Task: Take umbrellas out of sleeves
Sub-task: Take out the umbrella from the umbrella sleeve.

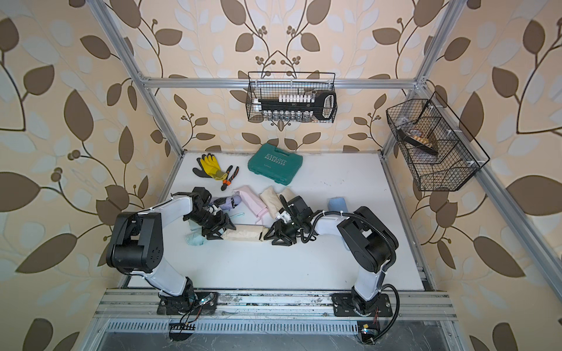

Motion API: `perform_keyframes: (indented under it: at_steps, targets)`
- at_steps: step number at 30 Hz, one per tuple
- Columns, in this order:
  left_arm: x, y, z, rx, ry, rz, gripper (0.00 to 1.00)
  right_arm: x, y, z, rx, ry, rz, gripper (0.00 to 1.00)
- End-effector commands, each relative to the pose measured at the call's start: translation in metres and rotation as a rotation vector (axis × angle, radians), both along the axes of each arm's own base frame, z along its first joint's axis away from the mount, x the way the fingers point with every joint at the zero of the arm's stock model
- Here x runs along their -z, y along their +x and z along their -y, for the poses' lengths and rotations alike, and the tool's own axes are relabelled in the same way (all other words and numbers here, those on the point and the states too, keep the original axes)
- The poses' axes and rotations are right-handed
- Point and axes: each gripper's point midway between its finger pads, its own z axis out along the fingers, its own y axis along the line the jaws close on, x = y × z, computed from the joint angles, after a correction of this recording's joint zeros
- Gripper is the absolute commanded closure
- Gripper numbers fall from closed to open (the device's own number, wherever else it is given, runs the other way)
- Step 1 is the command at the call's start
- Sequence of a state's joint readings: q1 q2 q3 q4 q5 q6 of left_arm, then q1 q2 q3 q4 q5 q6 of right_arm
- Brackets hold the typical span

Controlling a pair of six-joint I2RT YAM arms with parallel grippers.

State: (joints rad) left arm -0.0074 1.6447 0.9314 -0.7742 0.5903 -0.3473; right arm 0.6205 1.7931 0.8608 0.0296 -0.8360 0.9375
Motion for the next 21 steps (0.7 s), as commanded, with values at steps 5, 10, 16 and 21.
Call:
perform_keyframes:
  at_steps: [5, 10, 16, 21]
  targets:
    - [0.002, 0.002, 0.013, -0.003, -0.059, 0.018, 0.49, 0.007, 0.006, -0.001, -0.022, 0.004, -0.010, 0.47]
    - [0.009, -0.001, 0.016, 0.000, -0.080, -0.007, 0.74, 0.010, 0.009, 0.006, -0.012, -0.003, -0.013, 0.47]
    - [0.008, 0.001, 0.016, 0.006, -0.080, -0.007, 0.91, 0.007, 0.015, 0.019, 0.017, 0.012, -0.010, 0.46]
    - [0.015, -0.002, 0.014, 0.015, -0.070, -0.028, 0.95, 0.008, 0.023, 0.012, 0.009, 0.046, 0.017, 0.46]
